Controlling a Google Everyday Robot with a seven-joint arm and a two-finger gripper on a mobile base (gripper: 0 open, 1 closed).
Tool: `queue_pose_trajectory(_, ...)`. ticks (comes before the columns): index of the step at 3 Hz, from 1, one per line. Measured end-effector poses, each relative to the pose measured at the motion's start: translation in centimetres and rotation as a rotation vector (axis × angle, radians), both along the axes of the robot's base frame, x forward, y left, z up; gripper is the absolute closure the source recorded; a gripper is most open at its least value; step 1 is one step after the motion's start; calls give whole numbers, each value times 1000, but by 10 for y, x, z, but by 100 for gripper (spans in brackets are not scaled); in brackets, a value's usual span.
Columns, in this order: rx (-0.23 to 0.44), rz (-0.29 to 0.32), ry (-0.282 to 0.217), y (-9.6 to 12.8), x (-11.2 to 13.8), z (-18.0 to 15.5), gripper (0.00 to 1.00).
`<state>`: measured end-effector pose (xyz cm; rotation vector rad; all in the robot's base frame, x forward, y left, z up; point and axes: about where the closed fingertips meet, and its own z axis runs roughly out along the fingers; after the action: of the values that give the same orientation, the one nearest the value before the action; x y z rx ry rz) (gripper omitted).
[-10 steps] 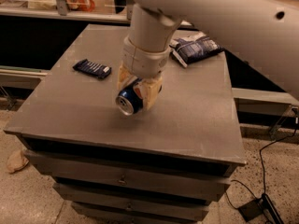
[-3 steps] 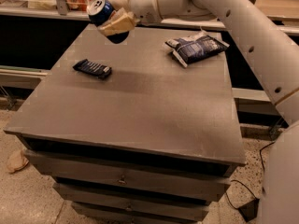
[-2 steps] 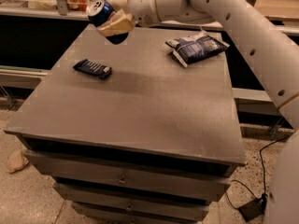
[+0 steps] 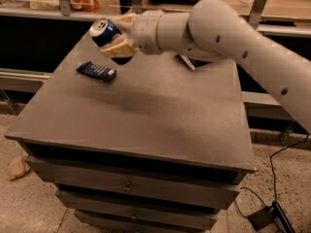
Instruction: Move pepsi can near rxbar blueberry
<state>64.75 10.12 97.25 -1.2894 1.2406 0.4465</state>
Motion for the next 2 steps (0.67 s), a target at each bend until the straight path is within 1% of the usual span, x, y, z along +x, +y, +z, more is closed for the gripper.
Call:
queue_pose_trajectory(1,52,-72,14,11,6,-37,100)
queue_pose_trajectory(2,113,-195,-68,-3,37,-37,100)
